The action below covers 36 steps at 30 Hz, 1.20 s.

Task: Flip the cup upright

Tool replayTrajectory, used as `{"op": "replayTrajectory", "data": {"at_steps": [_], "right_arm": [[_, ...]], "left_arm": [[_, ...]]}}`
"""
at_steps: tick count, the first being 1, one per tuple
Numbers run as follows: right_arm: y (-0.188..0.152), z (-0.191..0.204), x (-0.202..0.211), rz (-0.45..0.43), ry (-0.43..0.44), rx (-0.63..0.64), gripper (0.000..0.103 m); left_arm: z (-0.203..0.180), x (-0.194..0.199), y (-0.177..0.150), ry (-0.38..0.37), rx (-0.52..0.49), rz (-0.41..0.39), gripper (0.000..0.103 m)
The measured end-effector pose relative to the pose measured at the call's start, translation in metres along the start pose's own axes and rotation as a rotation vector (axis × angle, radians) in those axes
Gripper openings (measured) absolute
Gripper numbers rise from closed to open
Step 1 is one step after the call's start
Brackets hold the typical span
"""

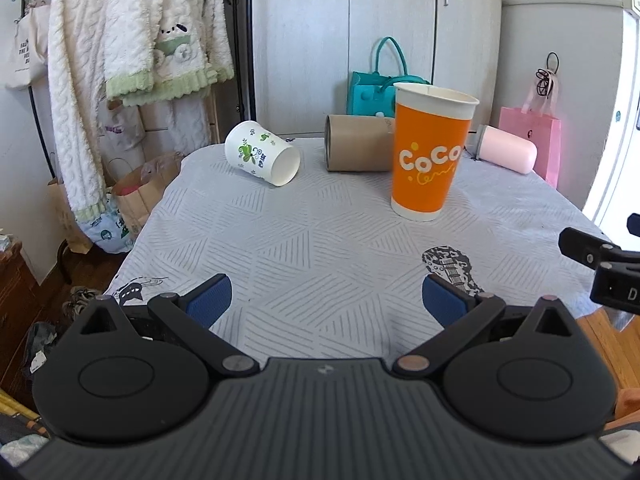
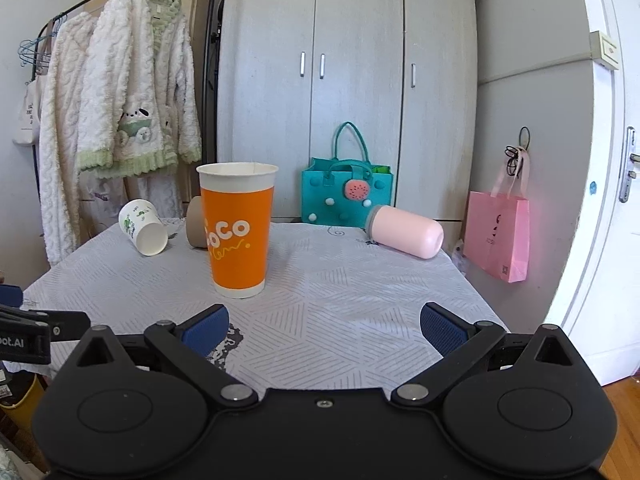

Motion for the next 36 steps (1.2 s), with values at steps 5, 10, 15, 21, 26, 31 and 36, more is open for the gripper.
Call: {"op": "replayTrajectory", "data": {"at_steps": [5,10,15,21,26,31,36], "right_arm": [[0.001,-0.003,0.002,-0.008,-0.028,0.003,0.103],[0.0,-0.008,0.003,-0.006,-0.045,-0.005,0.103],[0.0,-0.012,0.005,-0.01,-0.06,-0.008,0.103],[0.0,-0.012,0.006,-0.011,-0.06,-0.005,0.103],[0.0,-0.012,0.007,-0.012,-0.06,-0.004,0.103],[0.0,-0.012,0.006,-0.013,-0.061,-0.004,0.103],[0.0,-0.014,0.008,-0.013,-0.062,-0.007,0.103]], "left_arm": [[-0.004,0.002,0.0,-0.032,-0.012,-0.006,0.103],[-0.006,0.003,-0.001,-0.006,-0.034,-0.02,0.103],[-0.004,0.003,-0.001,0.006,-0.033,-0.034,0.103],[-0.001,0.003,0.0,0.046,-0.05,-0.036,0.103],[-0.002,0.007,0.0,0.052,-0.066,-0.048,0.103],[-0.003,0.009,0.001,0.033,-0.06,-0.055,0.103],[-0.001,0.012,0.002,0.042,-0.059,-0.071,0.103]]}}
Point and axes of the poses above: each gripper's, at about its wrist camera, not at the fingertips, and x roughly against the way its jaws point, z to its left, y to its top, the point moved 10 cm from there along -x, roughly the way its jaws point, and after that the axes turned 2 degrees about -x, right-handed, at the moved point
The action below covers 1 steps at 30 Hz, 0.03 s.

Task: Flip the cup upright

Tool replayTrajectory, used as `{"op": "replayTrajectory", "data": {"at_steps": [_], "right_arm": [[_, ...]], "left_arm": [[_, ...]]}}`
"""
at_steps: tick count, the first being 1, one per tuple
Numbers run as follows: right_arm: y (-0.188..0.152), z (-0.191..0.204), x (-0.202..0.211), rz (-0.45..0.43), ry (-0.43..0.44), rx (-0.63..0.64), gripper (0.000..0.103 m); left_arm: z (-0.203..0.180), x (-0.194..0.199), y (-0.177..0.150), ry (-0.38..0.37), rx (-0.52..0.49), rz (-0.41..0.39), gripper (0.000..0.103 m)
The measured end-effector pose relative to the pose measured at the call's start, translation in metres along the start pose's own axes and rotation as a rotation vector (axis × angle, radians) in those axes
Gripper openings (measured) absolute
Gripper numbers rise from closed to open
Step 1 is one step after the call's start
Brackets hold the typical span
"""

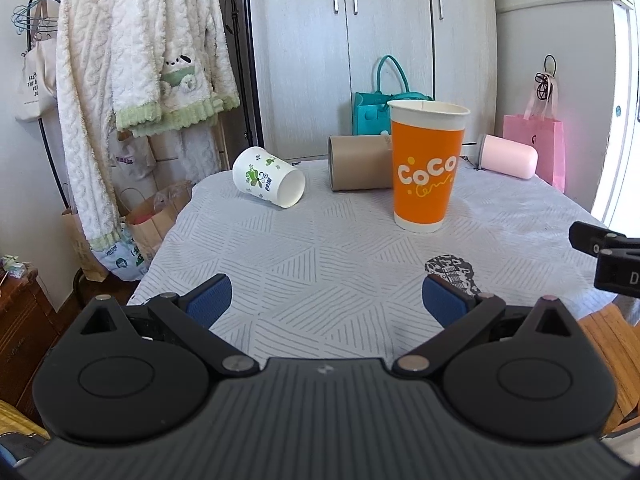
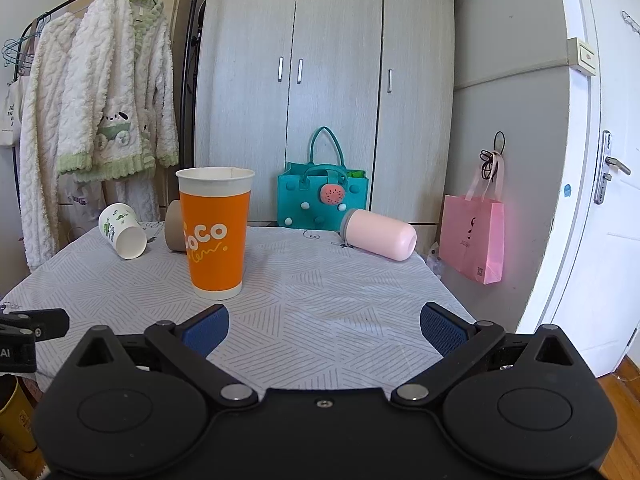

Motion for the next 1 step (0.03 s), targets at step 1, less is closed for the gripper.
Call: {"op": "replayTrajectory", "data": {"at_steps": [1], "right_arm": [[-0.0002,-0.0004,0.0002,0.0,0.0,-0.001,0.103]], "left_arm": [[0.0006,-0.0001,0.0004,-0.001,0.004,0.002,0.103]]}}
Point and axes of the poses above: each gripper's, at about its wrist camera, not at the fingertips, and x roughly against the way its jaws point, z to its left, y to its top, the point moved 10 cm from there along -x, roughly the way its jaws point, and after that the axes turned 2 degrees about -x, right-handed, at the moved point
